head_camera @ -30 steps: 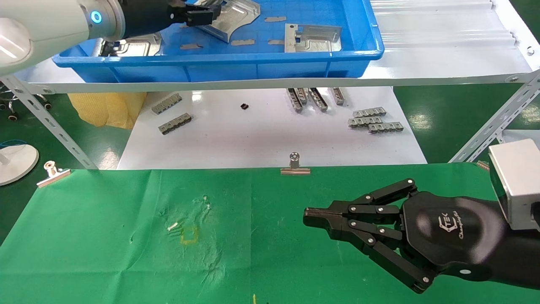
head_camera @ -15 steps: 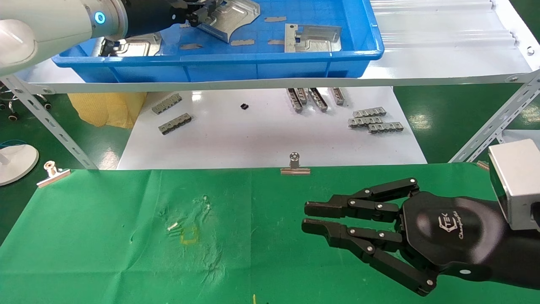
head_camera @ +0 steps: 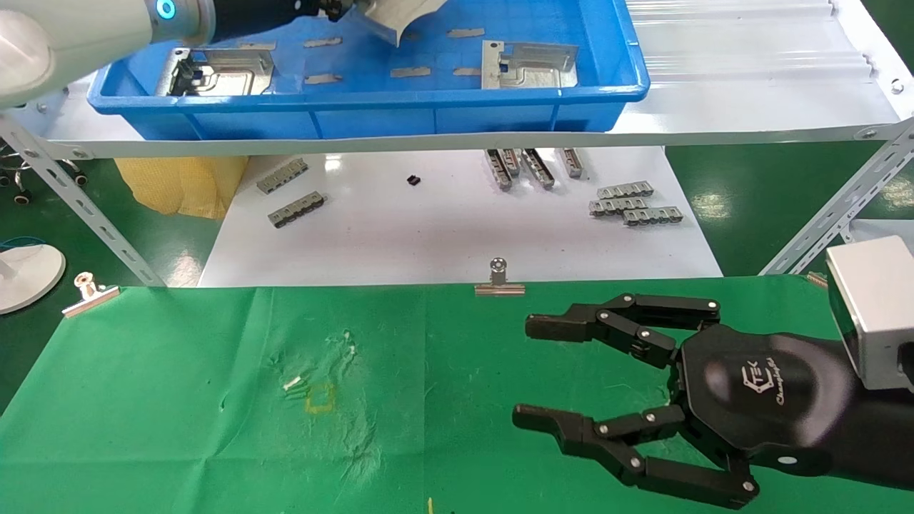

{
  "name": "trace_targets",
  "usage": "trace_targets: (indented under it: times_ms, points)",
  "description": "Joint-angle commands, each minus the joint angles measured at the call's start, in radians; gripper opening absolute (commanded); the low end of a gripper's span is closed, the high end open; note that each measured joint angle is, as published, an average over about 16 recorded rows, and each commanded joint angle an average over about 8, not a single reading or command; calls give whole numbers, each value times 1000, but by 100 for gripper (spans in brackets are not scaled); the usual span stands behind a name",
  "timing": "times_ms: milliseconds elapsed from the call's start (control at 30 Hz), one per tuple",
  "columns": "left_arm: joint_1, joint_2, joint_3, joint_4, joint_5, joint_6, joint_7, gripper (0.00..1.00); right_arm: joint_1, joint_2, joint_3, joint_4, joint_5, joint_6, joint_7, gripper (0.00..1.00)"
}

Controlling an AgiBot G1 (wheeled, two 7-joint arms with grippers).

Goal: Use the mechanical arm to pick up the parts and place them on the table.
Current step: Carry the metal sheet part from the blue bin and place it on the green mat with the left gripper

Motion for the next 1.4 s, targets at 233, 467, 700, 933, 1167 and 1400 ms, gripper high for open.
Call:
trace_targets:
  times_ms: [233, 467, 700, 933, 1167, 1400]
  points:
    - [-21, -56, -38, -18, -66, 145, 147, 0, 0, 0, 0, 0, 0, 0, 0, 100]
    - [-17, -164, -67, -9, -118, 443, 313, 0, 0, 0, 0, 0, 0, 0, 0, 100]
    - [2, -275, -78, -7, -153, 797, 433, 0, 0, 0, 0, 0, 0, 0, 0, 100]
    - [87, -376, 1, -150, -163, 907, 511, 0, 0, 0, 0, 0, 0, 0, 0, 100]
    - [228, -473, 171, -323, -209, 900, 552, 0, 0, 0, 0, 0, 0, 0, 0, 100]
    - [291, -448, 305, -291, -183, 879, 649, 0, 0, 0, 0, 0, 0, 0, 0, 100]
